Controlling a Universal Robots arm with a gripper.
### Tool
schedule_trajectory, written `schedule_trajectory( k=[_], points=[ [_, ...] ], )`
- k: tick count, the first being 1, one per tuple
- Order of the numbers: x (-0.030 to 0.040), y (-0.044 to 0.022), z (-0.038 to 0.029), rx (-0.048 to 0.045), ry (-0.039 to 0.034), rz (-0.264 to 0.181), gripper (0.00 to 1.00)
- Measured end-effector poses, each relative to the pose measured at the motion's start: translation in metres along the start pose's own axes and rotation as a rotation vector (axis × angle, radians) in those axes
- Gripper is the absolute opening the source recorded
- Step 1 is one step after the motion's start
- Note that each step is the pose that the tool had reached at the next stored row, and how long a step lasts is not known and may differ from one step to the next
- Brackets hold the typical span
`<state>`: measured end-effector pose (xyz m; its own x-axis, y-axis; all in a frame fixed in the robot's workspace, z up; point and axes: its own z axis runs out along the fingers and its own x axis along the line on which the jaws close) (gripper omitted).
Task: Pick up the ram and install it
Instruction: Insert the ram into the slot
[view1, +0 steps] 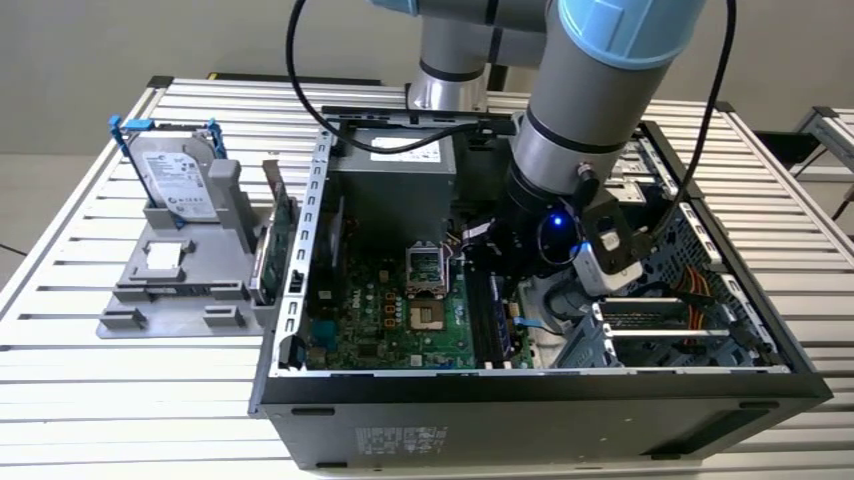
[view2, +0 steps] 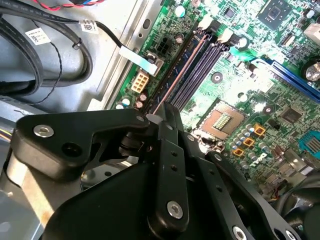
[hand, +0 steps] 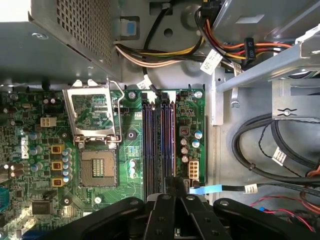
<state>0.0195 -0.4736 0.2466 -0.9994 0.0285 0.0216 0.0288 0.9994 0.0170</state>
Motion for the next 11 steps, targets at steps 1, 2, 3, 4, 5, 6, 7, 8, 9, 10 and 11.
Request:
schedule_trajectory(
  k=[1,2,3,4,5,6,7,8,9,10,11],
  points=[
    [0.0,0.0,-0.0001,0.0,0.0,0.0,0.0],
    [0.0,0.0,-0.0007,0.0,0.0,0.0,0.0],
    [0.0,0.0,-0.0013,0.0001,0.0,0.0,0.0],
    [0.0,0.0,-0.0014,0.0,0.0,0.0,0.0],
    [0.0,0.0,-0.0015,0.0,0.0,0.0,0.0],
    [0.0,0.0,-0.0016,0.0,0.0,0.0,0.0],
    [0.0,0.0,-0.0017,0.0,0.0,0.0,0.0],
    [0.0,0.0,-0.0018,0.0,0.0,0.0,0.0],
    [0.0,0.0,-0.0018,0.0,0.0,0.0,0.0],
    [0.0,0.0,-0.0019,0.0,0.0,0.0,0.0],
    [0.0,0.0,-0.002,0.0,0.0,0.0,0.0]
  ],
)
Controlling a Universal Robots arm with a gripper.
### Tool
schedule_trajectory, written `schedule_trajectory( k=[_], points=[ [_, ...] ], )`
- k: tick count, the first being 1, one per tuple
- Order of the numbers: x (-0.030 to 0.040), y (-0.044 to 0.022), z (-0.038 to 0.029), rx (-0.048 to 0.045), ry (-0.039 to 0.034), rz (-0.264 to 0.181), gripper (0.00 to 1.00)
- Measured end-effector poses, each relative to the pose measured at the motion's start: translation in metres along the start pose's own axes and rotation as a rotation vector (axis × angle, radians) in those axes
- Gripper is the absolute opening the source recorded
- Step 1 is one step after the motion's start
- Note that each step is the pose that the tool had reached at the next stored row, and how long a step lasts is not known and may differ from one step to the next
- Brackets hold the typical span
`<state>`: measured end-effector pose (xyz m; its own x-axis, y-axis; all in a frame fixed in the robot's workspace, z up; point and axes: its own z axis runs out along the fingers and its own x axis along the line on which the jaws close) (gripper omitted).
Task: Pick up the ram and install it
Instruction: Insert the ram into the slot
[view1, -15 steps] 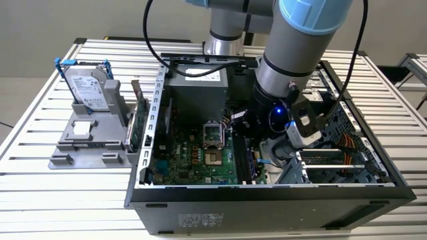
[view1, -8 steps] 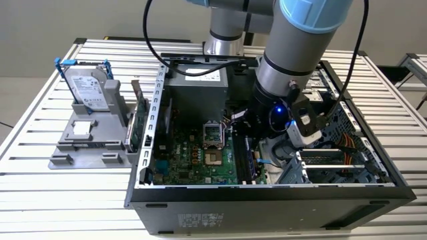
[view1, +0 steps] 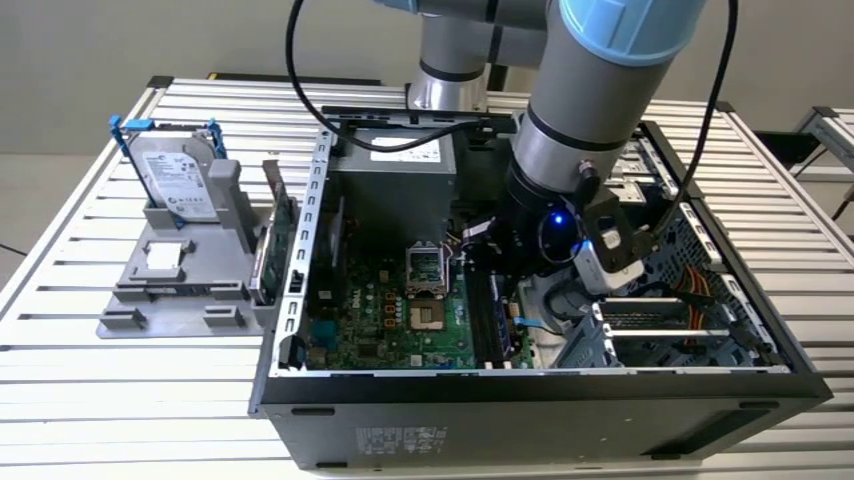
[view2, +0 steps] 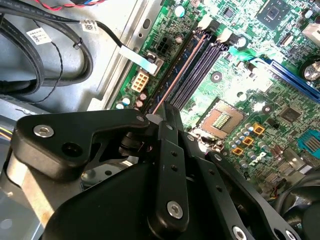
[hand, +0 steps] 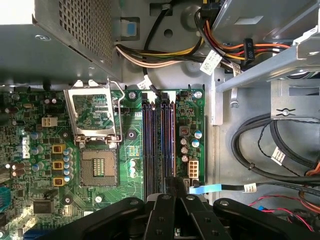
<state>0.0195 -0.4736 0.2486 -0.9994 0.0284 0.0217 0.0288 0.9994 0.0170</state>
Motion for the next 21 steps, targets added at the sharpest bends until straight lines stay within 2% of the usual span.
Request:
schedule_trajectory(
  k=[6,21],
  points=[
    [0.0,0.0,-0.0002,0.0005,0.0003,-0.017,0.0],
    [0.0,0.0001,0.0,0.0044,0.0035,-0.208,0.0]
  ],
)
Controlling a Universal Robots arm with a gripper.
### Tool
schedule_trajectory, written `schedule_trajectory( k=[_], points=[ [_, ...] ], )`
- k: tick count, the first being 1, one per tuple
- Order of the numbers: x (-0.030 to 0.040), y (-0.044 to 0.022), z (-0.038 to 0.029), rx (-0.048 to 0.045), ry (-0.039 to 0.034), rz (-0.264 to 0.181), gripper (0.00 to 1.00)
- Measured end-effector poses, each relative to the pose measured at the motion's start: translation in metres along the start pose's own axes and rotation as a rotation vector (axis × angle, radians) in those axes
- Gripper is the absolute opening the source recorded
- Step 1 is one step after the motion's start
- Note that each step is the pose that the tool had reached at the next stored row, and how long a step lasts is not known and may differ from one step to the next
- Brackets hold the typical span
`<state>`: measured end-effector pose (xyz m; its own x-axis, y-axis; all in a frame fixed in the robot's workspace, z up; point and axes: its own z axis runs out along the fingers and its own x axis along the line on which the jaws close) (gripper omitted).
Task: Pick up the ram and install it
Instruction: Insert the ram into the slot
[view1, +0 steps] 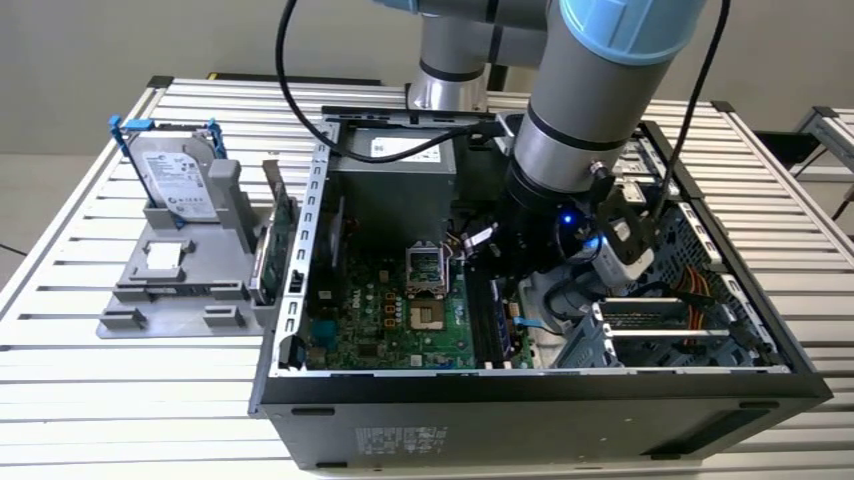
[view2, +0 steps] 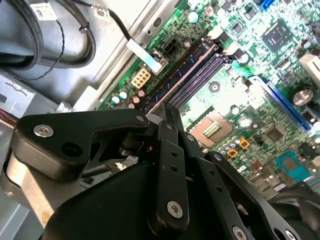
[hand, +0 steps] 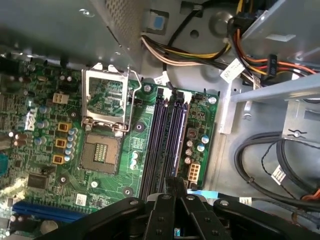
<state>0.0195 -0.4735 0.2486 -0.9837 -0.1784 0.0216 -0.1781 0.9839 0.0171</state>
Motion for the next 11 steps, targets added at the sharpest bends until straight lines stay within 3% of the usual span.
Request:
schedule_trajectory(
  k=[11],
  points=[
    [-0.0002,0.0011,0.0001,0.0004,0.0013,-0.091,0.0]
  ],
)
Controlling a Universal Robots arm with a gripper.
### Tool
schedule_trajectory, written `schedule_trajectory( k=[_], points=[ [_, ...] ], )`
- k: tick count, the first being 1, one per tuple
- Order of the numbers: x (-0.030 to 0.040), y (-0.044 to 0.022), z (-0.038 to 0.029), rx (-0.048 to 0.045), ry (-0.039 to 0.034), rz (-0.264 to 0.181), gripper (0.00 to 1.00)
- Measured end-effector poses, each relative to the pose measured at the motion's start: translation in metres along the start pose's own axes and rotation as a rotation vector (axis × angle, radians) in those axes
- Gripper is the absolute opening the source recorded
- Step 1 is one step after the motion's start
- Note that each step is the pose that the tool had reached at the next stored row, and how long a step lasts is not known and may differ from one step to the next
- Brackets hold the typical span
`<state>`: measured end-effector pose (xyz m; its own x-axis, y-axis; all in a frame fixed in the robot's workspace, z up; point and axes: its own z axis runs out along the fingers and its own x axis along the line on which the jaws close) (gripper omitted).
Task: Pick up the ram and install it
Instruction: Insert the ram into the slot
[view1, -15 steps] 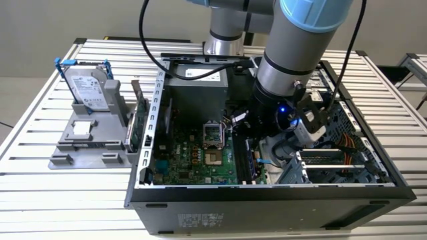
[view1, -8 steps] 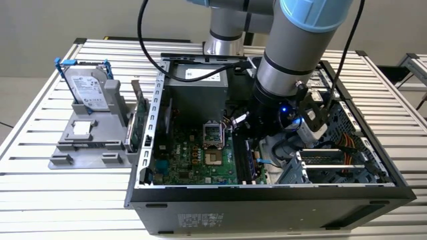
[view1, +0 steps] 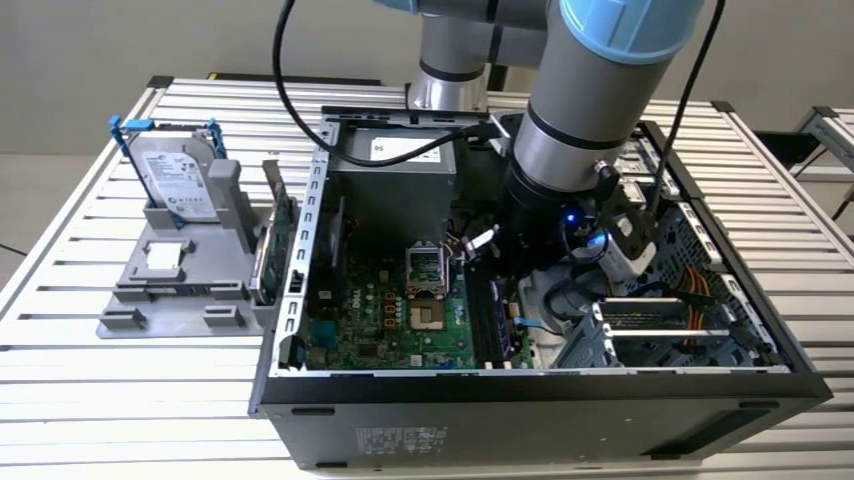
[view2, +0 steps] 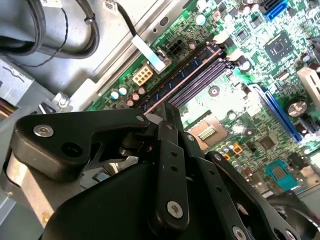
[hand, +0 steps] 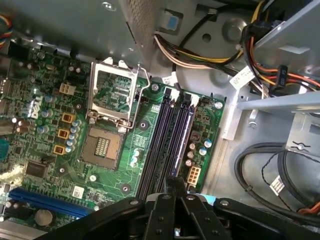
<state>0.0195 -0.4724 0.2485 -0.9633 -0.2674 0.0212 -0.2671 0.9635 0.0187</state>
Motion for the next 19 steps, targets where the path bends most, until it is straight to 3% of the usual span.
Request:
schedule_trajectory(
  k=[19],
  points=[
    [-0.0004,0.0013,0.0002,0.0012,0.0027,-0.184,0.0]
  ],
)
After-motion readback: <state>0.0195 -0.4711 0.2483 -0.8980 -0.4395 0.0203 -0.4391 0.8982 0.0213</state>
